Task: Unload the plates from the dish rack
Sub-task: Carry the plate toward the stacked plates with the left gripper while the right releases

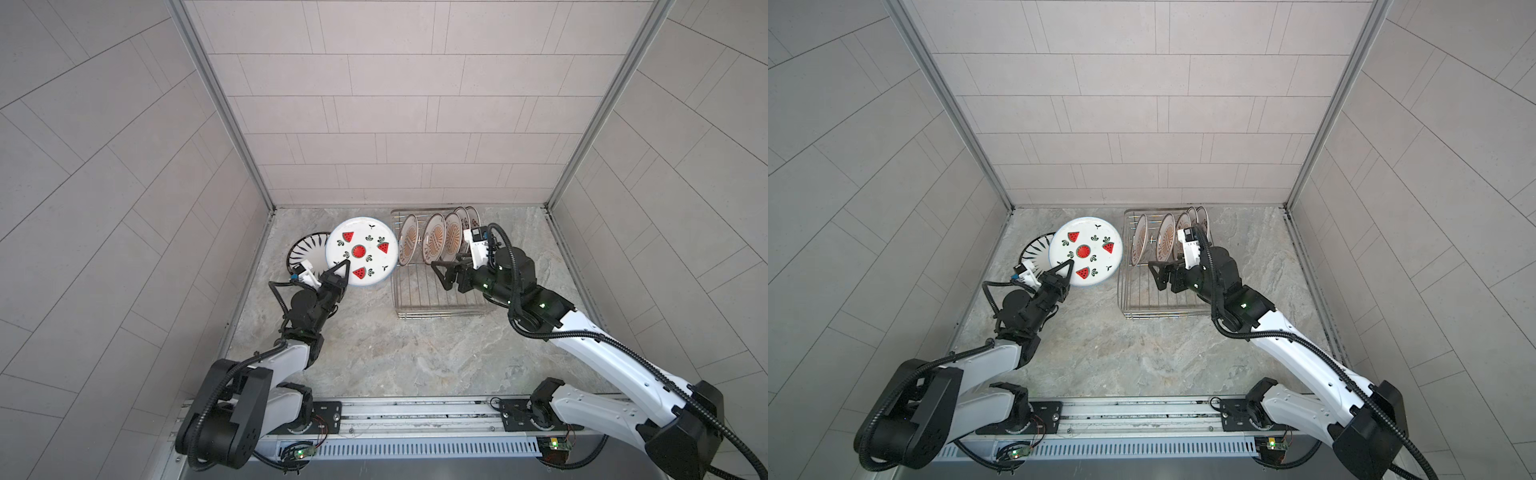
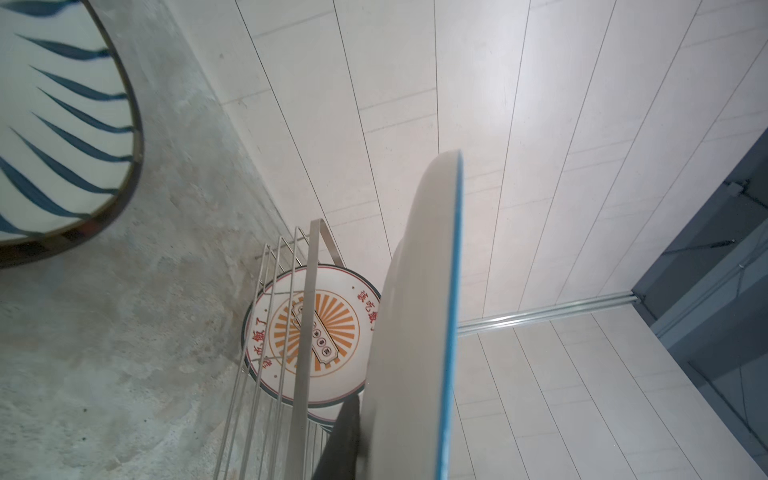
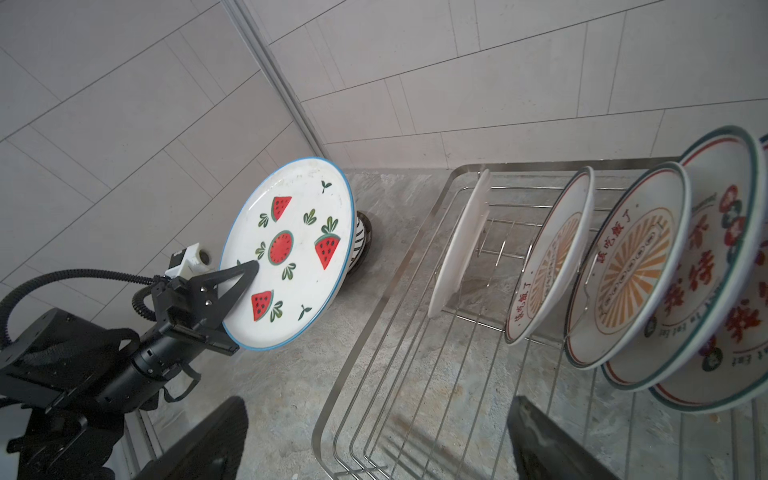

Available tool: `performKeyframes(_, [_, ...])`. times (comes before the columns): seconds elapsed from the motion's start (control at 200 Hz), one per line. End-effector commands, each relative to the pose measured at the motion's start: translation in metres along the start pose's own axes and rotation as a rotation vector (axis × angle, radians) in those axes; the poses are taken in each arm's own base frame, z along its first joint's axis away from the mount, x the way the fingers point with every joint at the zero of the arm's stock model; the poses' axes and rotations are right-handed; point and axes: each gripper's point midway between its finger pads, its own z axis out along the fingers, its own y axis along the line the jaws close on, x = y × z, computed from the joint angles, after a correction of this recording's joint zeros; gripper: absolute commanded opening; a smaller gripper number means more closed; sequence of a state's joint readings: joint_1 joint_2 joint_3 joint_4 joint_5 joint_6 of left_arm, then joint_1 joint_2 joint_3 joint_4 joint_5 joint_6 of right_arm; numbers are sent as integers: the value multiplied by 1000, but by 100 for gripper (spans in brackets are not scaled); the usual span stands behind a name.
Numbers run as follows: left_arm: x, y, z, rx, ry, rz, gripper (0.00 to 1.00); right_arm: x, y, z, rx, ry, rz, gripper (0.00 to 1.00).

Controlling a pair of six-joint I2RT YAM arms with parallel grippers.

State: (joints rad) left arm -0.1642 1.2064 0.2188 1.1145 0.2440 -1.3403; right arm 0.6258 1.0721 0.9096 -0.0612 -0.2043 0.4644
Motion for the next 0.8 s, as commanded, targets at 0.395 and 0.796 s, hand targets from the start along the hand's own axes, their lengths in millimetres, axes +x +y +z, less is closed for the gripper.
performKeyframes(0.395, [-82,28,13,-21,-226,-33,4,2,63,47,-60,70,-220,99])
performKeyframes(0.796, [-115,76,33,-183,-279,-6,0,30,92,116,-61,211,-315,97])
